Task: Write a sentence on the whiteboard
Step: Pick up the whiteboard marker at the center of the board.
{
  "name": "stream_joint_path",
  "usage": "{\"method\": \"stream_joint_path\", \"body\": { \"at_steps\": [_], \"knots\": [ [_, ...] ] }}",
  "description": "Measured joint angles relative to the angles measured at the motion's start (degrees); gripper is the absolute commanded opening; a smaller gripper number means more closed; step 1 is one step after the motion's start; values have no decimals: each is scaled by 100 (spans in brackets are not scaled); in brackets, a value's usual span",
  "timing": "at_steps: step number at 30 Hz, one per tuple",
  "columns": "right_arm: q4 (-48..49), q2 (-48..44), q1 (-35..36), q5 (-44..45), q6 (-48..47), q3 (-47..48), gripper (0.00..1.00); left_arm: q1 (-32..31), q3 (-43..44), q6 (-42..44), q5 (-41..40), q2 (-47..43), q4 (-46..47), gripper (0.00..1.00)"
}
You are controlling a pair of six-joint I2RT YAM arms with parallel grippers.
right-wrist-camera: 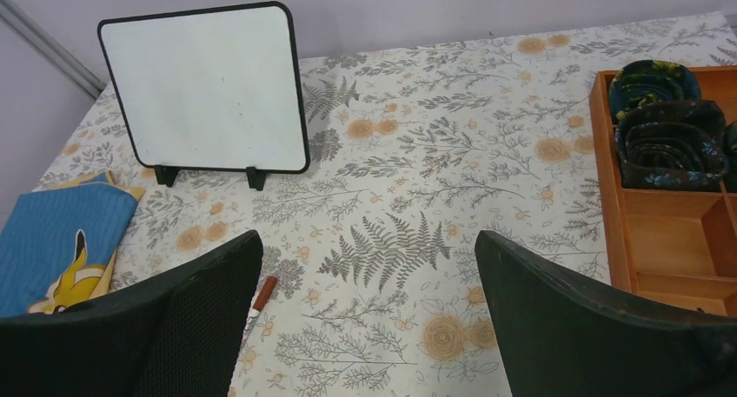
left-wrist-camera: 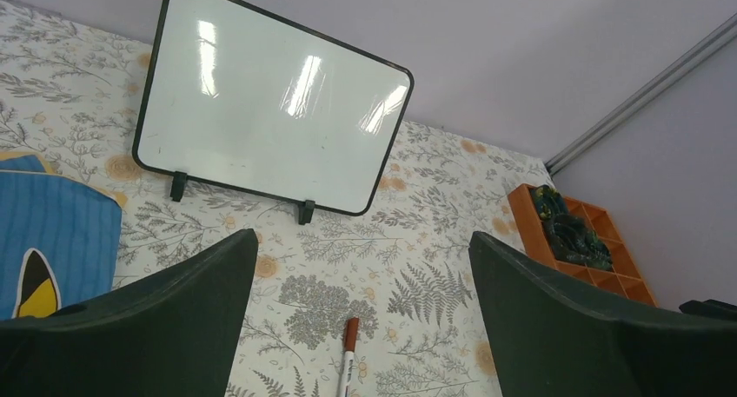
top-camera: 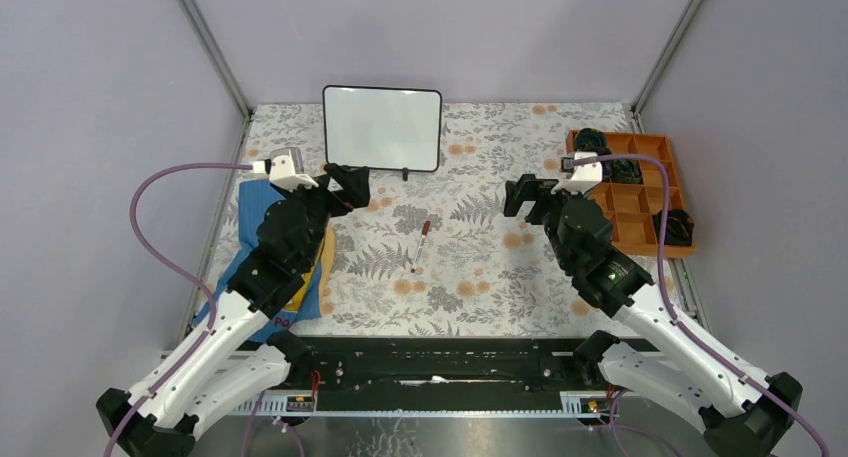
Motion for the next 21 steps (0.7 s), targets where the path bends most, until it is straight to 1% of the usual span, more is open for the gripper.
{"method": "stream_joint_path", "body": {
  "at_steps": [9,14,17,20,21],
  "knots": [
    [-17,24,0,-391,-63,81,100,0,-74,122,-24,-236,90,99],
    [-28,103,0,-743,-107,343,94,0,-133,354,9,-299,109,99],
    [-151,378,42,-918,-11,579,93,0,-181,529,72,-378,109,99],
    [-201,901,450,-800,68,815,94,-4,-214,669,94,-483,114,99],
    [-315,1499,1097,-619,94,905,93,-26,-229,758,96,-562,127,99]
  ]
}}
